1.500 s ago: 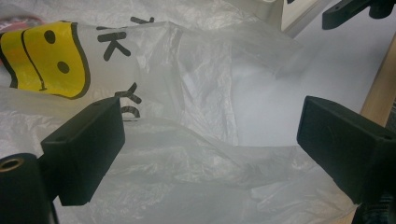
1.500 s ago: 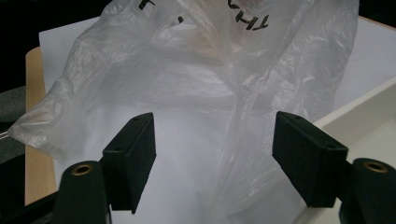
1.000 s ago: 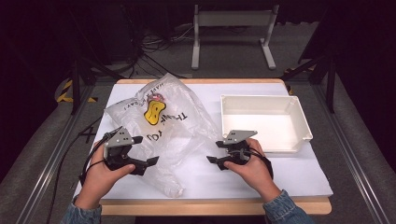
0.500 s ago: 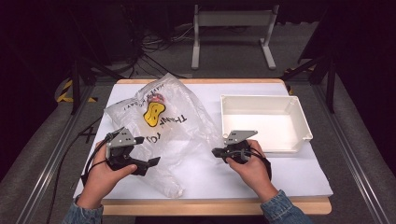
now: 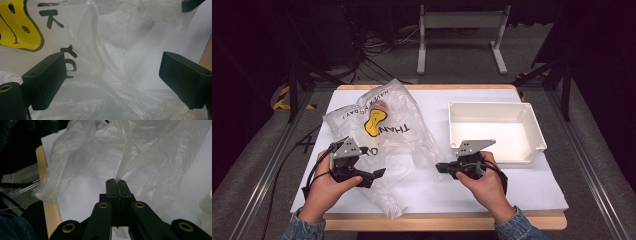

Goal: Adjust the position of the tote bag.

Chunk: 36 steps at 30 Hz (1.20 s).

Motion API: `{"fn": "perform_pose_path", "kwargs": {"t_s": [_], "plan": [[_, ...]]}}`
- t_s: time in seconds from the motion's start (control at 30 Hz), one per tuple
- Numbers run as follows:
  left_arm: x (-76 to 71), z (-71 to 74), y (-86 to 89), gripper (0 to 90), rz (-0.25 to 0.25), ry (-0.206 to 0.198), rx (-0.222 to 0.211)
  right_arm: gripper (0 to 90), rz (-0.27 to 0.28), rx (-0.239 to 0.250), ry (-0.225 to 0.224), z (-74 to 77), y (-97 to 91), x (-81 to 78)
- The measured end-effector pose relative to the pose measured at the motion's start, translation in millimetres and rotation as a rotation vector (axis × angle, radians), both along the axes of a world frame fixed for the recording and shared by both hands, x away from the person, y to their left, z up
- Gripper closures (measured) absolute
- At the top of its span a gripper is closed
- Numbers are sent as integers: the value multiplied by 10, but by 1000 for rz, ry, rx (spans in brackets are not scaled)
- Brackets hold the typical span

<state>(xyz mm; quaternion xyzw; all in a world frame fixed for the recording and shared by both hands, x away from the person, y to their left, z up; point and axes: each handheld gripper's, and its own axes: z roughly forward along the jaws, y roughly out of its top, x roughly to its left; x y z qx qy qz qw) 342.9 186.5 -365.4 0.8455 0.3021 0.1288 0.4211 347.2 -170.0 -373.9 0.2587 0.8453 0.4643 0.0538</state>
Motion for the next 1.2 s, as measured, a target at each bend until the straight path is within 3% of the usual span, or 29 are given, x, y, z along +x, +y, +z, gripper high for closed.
{"fn": "perform_pose_path", "kwargs": {"t_s": [0.17,0.47,0.5,0.57,0.67,0.73,0.87,1.0,1.1,1.2], "plan": [[-65,77,-48,89,-14,-38,-1,900,-2,49,-16,143,9,46],[-88,24,3,87,-15,-35,10,900,-20,147,16,298,3,262],[-103,8,31,83,-22,-43,6,900,-31,178,27,336,-19,344],[-109,-4,47,75,-27,-44,11,900,-36,185,29,345,-23,367],[-146,-66,64,48,-90,-63,68,900,-53,201,35,382,-52,475],[-156,-83,65,41,-109,-65,79,900,-56,206,37,388,-58,497],[-149,-142,55,27,-102,-70,83,900,-61,228,52,392,-83,550],[-127,-215,34,27,-96,-103,184,897,-61,241,70,363,-91,572],[-124,-232,83,32,-125,-111,225,891,-62,246,74,355,-96,578],[-119,-221,156,32,-115,-111,219,887,-62,250,74,357,-108,584]]}}
